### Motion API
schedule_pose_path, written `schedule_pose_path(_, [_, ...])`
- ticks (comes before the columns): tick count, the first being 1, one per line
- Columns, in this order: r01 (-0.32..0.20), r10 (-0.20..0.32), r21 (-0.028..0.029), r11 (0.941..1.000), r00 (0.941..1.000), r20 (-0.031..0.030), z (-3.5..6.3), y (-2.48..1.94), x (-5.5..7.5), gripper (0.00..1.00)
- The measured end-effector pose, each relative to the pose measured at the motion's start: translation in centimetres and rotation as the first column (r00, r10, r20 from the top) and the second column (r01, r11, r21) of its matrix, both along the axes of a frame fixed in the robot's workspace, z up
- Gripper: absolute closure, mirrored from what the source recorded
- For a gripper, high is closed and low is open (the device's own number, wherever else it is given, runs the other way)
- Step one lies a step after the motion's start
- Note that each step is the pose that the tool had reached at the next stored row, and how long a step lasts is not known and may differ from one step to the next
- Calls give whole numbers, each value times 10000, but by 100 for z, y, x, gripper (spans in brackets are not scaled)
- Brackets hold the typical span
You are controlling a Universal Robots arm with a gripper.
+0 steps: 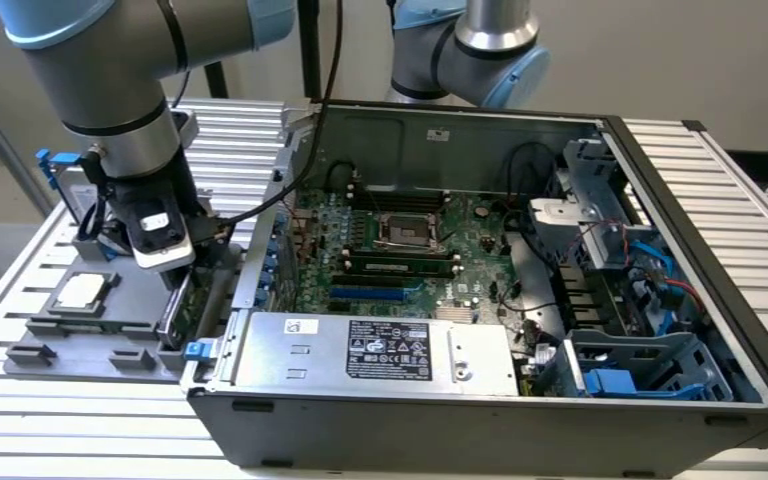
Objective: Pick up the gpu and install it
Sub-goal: 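Pick up the gpu and move the gpu toward the slot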
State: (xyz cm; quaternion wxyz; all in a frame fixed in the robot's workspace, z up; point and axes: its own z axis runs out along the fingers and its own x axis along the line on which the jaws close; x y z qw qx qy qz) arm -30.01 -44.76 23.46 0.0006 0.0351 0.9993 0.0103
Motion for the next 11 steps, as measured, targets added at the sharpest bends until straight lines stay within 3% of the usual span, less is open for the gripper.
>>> schedule_pose_path(5, [-22,22,-1,10000,10000,-17,42,0,0,73])
schedule_pose_path(11, [-54,54,-2,10000,10000,-23,211,0,0,73])
